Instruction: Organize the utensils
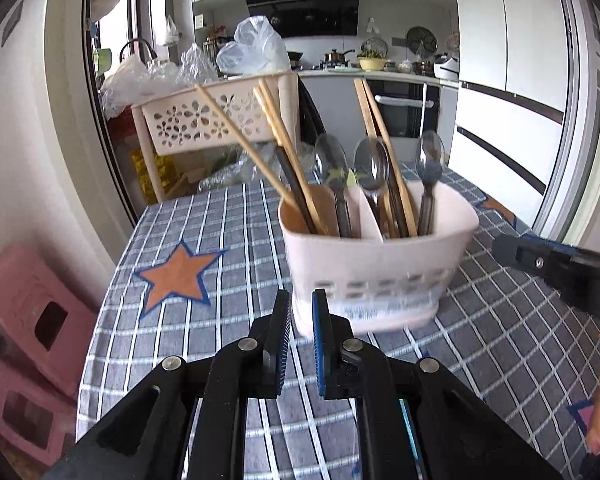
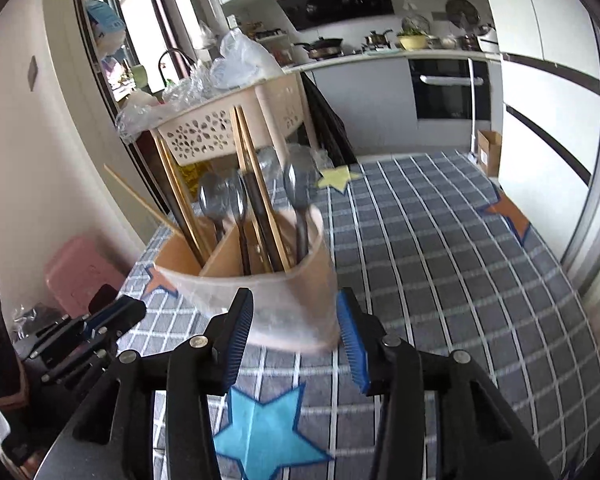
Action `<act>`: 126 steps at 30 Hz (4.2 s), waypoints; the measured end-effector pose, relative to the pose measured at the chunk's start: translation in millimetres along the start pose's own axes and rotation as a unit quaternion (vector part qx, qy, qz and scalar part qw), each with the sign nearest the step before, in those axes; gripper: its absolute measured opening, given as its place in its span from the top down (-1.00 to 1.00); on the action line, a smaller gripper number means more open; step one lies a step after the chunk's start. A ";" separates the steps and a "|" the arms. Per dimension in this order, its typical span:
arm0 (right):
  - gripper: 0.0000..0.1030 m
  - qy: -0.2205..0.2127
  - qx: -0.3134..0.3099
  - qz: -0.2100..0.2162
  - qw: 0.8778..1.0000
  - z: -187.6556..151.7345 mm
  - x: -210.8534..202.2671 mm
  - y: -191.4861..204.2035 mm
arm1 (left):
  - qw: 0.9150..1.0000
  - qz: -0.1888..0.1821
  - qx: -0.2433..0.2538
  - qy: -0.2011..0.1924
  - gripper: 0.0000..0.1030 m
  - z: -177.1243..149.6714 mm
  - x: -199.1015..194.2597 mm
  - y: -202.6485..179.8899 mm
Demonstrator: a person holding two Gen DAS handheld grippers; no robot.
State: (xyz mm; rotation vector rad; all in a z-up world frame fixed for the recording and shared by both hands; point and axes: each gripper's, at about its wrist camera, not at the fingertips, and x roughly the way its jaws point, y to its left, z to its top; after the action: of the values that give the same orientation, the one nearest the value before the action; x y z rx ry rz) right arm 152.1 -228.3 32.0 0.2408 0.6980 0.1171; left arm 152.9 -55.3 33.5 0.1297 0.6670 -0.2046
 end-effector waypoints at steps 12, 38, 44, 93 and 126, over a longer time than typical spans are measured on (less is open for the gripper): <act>-0.13 0.041 0.015 -0.007 0.999 -46.5 -7.5 -1.1 | 0.999 -0.007 -0.016 0.034 0.17 -38.7 -12.4 3.1; -1.00 -0.039 -0.026 -0.072 0.996 -77.1 -45.2 16.9 | 0.998 0.012 -0.053 -0.022 -1.00 -70.2 -54.3 19.8; -1.00 -0.056 -0.030 -0.089 0.994 -86.5 -48.6 20.9 | 0.999 0.031 -0.029 -0.026 -1.00 -81.4 -54.8 14.4; -1.00 -0.135 -0.068 -0.144 0.978 -115.0 -72.2 30.4 | 0.996 0.039 -0.054 -0.052 -1.00 -98.1 -71.7 18.4; -1.00 -0.131 -0.066 -0.144 0.979 -114.6 -72.0 30.7 | 0.997 0.037 -0.057 -0.047 -1.00 -98.6 -70.6 18.6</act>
State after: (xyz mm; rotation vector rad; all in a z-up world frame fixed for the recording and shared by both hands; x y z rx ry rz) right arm 22.2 -191.6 -0.2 0.0239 0.4538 -0.1428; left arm 44.0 -8.7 1.8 0.0349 0.5769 -0.1013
